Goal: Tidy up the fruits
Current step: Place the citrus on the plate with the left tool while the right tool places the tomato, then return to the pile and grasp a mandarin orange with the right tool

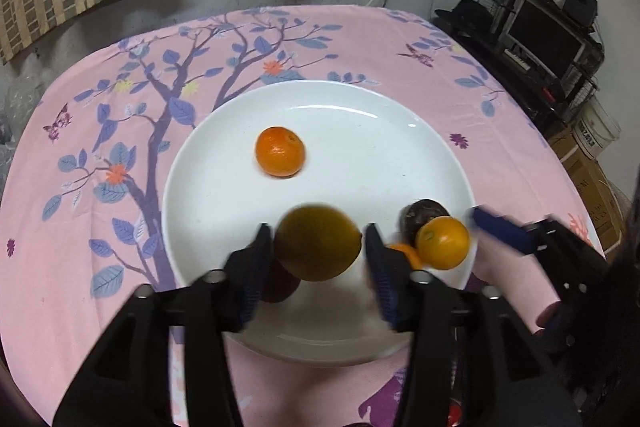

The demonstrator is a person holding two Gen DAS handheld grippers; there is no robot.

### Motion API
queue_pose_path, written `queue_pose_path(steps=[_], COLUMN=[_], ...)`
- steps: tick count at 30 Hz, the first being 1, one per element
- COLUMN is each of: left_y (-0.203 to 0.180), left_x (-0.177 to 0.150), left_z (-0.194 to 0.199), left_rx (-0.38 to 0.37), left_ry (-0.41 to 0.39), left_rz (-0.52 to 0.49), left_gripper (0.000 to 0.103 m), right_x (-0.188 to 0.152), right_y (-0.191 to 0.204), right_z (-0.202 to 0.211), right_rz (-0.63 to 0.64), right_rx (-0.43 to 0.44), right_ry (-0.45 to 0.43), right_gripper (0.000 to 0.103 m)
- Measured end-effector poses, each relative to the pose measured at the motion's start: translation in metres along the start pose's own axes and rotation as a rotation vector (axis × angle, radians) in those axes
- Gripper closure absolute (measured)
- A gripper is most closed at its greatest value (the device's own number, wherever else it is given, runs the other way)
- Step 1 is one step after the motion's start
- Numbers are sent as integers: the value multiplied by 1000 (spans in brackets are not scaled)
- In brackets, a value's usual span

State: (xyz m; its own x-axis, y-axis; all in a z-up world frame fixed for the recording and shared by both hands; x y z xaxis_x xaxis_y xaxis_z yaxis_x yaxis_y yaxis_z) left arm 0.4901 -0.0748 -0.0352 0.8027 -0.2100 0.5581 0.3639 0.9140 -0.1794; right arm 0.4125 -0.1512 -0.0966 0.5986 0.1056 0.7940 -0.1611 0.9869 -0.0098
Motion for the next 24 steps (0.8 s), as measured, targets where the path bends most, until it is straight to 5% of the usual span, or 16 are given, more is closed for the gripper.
queue_pose_path(steps=[2, 8, 17, 22, 24], left_y=[1, -2, 13, 23, 26], left_x=[-2, -41, -180, -231, -241], left_z=[19, 104, 161, 157, 153], left_rx=[31, 103, 116, 130, 159], left_ry=[-52, -184, -208, -207, -196], left_rz=[-7, -58, 18, 72, 76], left_gripper=[16, 4, 4, 4, 4], right_x=[1, -22, -120, -153, -156], right_y=[1, 4, 61, 101, 106], right_z=[16, 93, 185, 184, 178], right_rz=[5, -17, -29, 10, -3], right_rx=[15, 100, 173, 138, 143], right_ry=[-16, -46, -23, 43, 79], right_gripper=[22, 22, 23, 23, 30])
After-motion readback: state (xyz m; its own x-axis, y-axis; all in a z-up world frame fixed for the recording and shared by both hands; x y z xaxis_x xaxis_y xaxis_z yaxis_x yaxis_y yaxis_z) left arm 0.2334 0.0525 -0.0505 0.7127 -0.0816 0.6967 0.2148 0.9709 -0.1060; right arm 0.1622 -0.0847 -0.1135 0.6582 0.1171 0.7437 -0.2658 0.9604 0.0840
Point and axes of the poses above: each gripper's, at about its wrist camera, not at the fingertips, and z roughly against the way its jaws point, y to its left, x to its top, the point moved 2 cm from there along -z, roughly the way its jaws point, and after that the axes turned 6 degrees about -x, right-handed, at the moved point
